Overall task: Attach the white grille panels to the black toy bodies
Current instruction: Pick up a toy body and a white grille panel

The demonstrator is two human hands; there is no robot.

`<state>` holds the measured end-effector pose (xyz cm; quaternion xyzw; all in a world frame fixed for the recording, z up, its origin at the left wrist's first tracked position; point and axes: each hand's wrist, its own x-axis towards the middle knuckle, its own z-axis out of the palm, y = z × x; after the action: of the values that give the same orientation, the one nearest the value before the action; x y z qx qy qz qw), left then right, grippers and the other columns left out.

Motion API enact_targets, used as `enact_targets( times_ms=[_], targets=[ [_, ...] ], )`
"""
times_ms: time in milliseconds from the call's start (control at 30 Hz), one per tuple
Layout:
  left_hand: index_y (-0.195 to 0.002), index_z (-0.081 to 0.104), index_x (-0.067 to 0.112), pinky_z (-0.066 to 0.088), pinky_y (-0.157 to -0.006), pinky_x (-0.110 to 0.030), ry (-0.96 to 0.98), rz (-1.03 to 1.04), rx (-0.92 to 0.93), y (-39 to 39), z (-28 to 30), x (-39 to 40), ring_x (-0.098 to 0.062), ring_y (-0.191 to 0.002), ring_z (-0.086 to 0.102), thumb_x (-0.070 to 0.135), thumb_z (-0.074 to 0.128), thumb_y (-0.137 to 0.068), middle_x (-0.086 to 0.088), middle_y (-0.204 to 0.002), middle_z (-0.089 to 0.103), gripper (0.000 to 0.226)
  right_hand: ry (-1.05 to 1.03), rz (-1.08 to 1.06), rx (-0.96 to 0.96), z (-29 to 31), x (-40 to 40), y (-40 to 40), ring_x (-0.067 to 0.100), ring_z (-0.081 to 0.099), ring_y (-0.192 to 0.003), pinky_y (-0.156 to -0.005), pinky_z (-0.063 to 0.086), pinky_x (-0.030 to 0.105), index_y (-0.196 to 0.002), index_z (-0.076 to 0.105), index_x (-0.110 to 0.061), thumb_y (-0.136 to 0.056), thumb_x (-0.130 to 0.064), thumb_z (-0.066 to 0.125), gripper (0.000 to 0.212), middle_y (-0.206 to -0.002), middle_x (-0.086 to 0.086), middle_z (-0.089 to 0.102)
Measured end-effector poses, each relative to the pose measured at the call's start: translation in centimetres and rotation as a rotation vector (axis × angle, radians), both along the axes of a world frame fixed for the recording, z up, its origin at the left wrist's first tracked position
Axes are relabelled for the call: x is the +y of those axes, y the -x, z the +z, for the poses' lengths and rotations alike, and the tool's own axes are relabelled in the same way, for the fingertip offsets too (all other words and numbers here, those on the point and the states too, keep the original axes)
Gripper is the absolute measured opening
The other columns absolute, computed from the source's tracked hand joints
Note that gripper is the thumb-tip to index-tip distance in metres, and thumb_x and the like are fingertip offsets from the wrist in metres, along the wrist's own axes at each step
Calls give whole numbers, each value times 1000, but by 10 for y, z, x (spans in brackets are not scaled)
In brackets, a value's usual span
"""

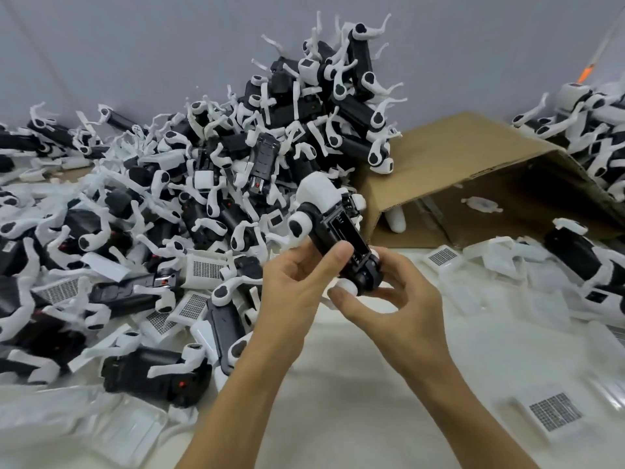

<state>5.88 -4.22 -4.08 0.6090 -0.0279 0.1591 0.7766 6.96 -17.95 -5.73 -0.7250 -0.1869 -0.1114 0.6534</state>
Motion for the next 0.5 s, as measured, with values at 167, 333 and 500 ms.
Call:
enact_targets(
  times_ms=[167, 333, 500],
  targets=[
    [-96, 80, 24, 58, -90, -30, 14, 21, 44, 2, 2, -5, -22, -100, 74, 39, 73, -85, -4, -100, 79, 21, -10, -23, -39, 0, -2, -1, 18, 72, -90, -79, 58, 25, -100, 71, -32, -66, -48, 80, 38, -91, -8, 75],
    [-101, 80, 25, 56, -86, -23, -2, 39, 18, 1, 2, -3, -20, -103, 73, 36, 71, -87, -3, -103, 78, 20, -66, 69, 23, -9, 0, -3, 13, 70, -105, -86, 56, 24, -114, 66, -39, -68, -49, 81, 49, -107, -14, 75],
    [-115, 75, 21, 56, -91, -38, -28, -112, -68, 3, 3, 6, -29, -111, 68, 46, 73, -85, -11, -114, 75, 38, -186, 246, 126, 0, -8, -6, 17, 74, -92, -80, 57, 25, -97, 78, -30, -76, -40, 74, 24, -94, 4, 77]
  ],
)
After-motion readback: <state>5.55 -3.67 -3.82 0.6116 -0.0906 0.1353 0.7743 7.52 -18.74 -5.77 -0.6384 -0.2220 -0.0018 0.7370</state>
